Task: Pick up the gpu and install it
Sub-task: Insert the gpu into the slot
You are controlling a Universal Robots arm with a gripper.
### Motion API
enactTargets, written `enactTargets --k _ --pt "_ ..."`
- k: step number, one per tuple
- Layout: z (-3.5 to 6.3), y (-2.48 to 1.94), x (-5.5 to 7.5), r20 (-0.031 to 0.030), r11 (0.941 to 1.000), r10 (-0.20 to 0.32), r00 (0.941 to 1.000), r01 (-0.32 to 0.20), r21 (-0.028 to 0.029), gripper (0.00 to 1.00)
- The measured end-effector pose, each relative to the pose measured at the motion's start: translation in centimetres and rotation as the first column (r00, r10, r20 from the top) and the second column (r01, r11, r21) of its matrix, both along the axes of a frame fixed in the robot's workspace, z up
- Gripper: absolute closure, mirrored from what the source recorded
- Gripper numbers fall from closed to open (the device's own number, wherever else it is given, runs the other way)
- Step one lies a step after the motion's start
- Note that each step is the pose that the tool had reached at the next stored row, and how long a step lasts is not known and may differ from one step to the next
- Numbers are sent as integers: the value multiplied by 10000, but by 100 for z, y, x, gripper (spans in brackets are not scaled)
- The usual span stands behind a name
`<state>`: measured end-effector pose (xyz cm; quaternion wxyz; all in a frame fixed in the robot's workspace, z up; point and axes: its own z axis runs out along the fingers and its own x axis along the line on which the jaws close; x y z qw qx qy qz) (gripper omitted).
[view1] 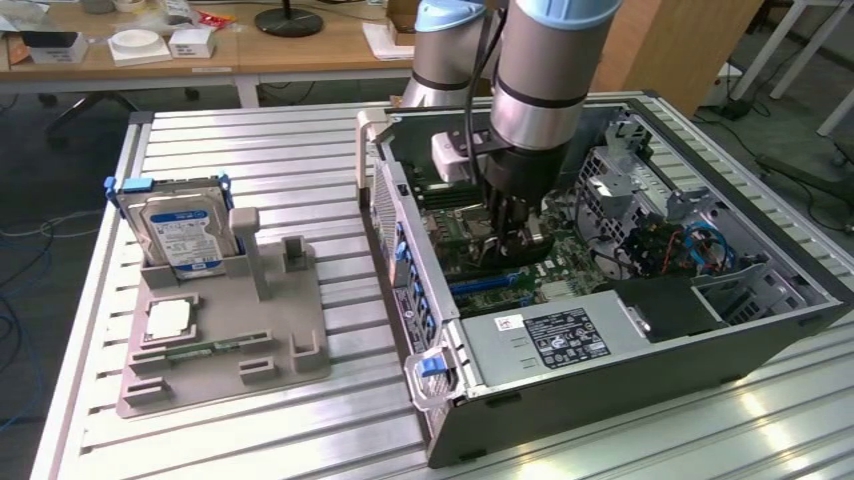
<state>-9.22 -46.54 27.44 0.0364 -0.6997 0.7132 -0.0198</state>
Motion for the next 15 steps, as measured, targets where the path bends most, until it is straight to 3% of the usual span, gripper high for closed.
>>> enactTargets --k 15 --pt "-25 0 18 0 10000 -1 10000 1 0 74"
